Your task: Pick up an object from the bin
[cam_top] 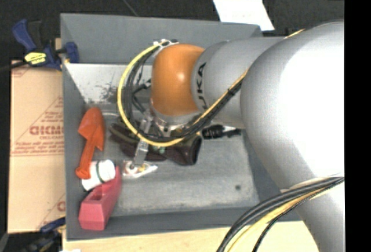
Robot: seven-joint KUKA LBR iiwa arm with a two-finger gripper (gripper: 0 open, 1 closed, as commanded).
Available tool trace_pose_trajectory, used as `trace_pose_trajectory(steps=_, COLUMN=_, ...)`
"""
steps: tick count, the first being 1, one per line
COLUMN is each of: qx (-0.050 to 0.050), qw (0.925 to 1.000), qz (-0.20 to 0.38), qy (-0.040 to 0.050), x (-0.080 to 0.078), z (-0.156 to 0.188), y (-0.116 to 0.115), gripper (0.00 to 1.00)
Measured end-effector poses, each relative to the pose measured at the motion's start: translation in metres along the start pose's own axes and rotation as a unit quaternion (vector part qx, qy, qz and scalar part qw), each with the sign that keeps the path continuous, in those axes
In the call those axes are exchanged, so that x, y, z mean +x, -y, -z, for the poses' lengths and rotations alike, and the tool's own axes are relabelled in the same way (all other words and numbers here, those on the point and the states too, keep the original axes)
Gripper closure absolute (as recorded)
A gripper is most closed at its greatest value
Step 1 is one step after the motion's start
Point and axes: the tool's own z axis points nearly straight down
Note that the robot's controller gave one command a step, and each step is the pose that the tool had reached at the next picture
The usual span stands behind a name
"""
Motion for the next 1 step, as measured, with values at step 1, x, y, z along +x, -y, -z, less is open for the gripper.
trace_pose_trajectory(steps=1, qx=-0.003, qw=0.9923, qz=0.124, qy=0.0055, x=-0.0109, z=-0.0258, y=0.0248, gripper=0.00)
